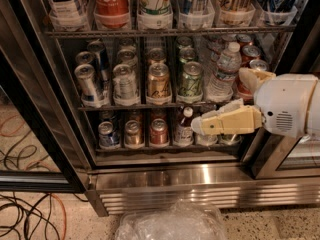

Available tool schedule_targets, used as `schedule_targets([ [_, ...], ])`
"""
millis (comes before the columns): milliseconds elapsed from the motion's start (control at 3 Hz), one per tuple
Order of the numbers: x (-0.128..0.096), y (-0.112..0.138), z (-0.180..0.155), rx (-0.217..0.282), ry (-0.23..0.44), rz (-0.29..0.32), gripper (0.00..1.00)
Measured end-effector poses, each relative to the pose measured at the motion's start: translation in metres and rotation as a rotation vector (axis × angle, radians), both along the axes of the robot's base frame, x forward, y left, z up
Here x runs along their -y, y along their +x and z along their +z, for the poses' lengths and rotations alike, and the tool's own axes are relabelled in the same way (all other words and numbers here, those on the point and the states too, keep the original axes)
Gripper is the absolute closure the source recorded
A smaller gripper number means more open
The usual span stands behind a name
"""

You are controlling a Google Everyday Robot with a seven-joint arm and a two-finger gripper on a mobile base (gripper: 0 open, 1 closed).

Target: Pick redbull can from top shelf of fridge

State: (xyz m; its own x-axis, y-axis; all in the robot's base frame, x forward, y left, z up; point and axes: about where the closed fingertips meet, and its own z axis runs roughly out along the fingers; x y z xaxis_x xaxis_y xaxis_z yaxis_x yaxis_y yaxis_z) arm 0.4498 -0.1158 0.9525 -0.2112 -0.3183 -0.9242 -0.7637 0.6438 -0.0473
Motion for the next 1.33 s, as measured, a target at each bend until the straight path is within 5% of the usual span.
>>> schedule_targets([
  [333,-0.007,0.001,-0.010,0.044,0.112,-0.011,0.00],
  [1333,-0.016,0.003,0.007,0.118,0.167,-0.034,0.00],
])
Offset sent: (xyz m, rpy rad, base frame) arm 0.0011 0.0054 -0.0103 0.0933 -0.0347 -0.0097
